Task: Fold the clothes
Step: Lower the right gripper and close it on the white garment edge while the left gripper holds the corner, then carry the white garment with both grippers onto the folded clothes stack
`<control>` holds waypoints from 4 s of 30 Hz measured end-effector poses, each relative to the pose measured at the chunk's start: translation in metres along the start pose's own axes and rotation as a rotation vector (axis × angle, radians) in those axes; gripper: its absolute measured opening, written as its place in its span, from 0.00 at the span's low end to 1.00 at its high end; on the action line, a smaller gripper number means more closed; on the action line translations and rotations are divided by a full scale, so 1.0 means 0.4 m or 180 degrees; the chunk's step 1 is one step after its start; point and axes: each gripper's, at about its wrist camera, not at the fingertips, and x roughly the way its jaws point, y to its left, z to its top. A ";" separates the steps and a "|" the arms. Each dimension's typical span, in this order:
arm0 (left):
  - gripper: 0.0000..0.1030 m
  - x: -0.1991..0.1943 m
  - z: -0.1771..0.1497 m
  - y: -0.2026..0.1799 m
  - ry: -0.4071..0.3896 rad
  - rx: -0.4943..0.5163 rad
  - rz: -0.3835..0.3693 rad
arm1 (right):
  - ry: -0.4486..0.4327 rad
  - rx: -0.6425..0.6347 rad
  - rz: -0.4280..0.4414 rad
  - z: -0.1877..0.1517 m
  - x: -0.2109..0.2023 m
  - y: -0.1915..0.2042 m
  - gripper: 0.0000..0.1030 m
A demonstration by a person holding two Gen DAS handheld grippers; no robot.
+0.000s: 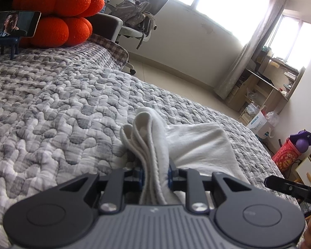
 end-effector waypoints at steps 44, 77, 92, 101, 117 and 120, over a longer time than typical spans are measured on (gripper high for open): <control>0.22 -0.001 -0.003 0.006 -0.0032 -0.0037 -0.0010 | 0.0377 0.1039 0.0488 0.035 0.139 -0.114 0.42; 0.22 0.000 -0.003 -0.004 -0.0090 0.0107 0.0085 | 0.0280 0.0340 0.0264 0.019 0.161 -0.050 0.32; 0.22 -0.003 -0.007 -0.013 -0.0100 0.0132 0.0110 | 0.0255 0.0342 0.0190 0.022 0.167 -0.049 0.31; 0.22 -0.006 -0.009 -0.019 -0.0123 0.0188 0.0144 | 0.0195 0.0072 -0.0007 0.012 0.164 -0.009 0.21; 0.19 -0.271 0.094 0.086 -0.0567 0.0086 0.0373 | -0.0147 -0.0760 0.0087 0.097 0.168 0.271 0.14; 0.19 -0.392 0.141 0.143 -0.0814 0.0065 0.0545 | -0.0197 -0.0941 0.0337 0.122 0.194 0.379 0.14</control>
